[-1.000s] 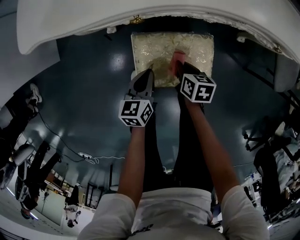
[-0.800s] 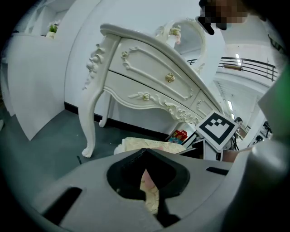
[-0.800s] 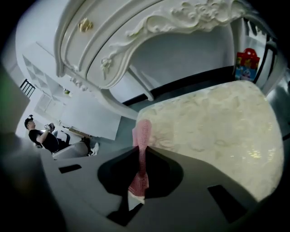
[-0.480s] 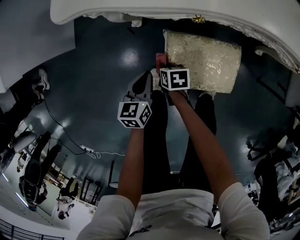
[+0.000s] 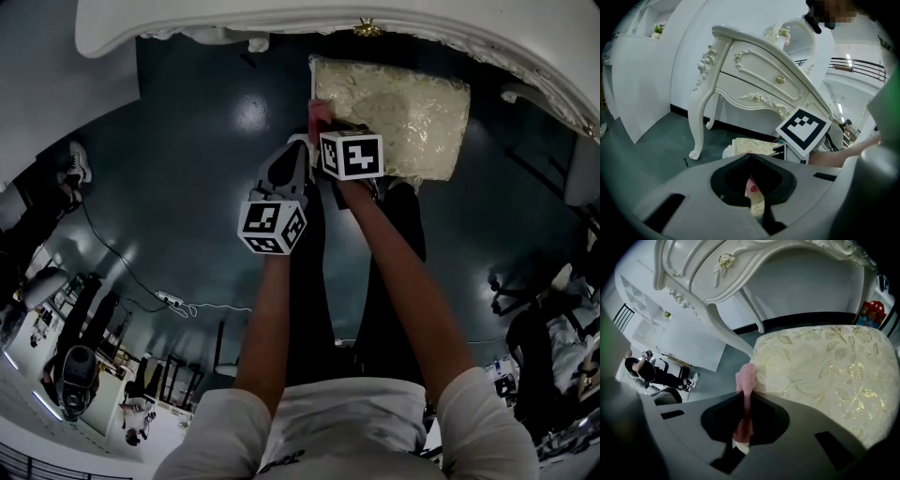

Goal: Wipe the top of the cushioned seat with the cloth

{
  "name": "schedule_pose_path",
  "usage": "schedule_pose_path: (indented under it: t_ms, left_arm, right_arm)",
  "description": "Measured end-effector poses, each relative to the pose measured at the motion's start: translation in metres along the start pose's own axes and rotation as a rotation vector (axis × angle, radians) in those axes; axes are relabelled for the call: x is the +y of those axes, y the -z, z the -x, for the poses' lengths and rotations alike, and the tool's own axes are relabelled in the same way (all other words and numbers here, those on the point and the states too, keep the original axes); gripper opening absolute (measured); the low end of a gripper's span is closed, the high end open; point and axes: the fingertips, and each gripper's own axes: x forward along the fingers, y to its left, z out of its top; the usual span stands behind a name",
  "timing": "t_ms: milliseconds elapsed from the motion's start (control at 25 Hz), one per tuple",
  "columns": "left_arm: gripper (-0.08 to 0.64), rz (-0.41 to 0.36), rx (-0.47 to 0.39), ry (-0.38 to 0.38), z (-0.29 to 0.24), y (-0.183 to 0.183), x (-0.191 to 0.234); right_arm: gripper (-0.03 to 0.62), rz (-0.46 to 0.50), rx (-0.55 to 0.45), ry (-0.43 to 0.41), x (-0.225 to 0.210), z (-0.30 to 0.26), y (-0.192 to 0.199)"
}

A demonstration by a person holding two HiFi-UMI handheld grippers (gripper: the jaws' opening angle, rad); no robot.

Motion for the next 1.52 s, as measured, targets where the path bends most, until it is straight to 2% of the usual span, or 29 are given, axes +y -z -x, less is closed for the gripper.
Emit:
schedule_pose_path:
  t_ms: [280,960,1160,1280,1400,1520]
  left_arm:
    - [0.012,-0.022,0.019,0.038,-0.022,0.007,-0.043]
    - [0.012,-0.055,0.04,0.133,-0.077,0.031,-0.152]
    - [0.012,-0.06,0.022,0.135,-0.082,0.029,-0.169]
    - [0.012,-0.06,0.017,0.134,-0.085,0.027,-0.173]
    - [0.012,-0.058,0.022,0.137,-0.086,0.029,-0.175]
    - [0.012,-0.06,0.026,0.142,-0.086,0.03,-0.173]
  right_arm:
    - [0.023,-0.044,-0.044,0.01,-0.044,0.032,0.0]
    - [0.023,-0.169,-0.141,0.155,-0.204,0.128,0.019]
    - [0.023,-0.21,-0.174,0.213,-0.246,0.155,0.028]
    - [0.023,-0.201,-0.181,0.243,-0.257,0.162,0.029]
    - [0.023,-0.196,-0.183,0.314,-0.269,0.17,0.032]
    - [0.023,-0.249,-0.189,0.333,-0.288,0.173,0.039]
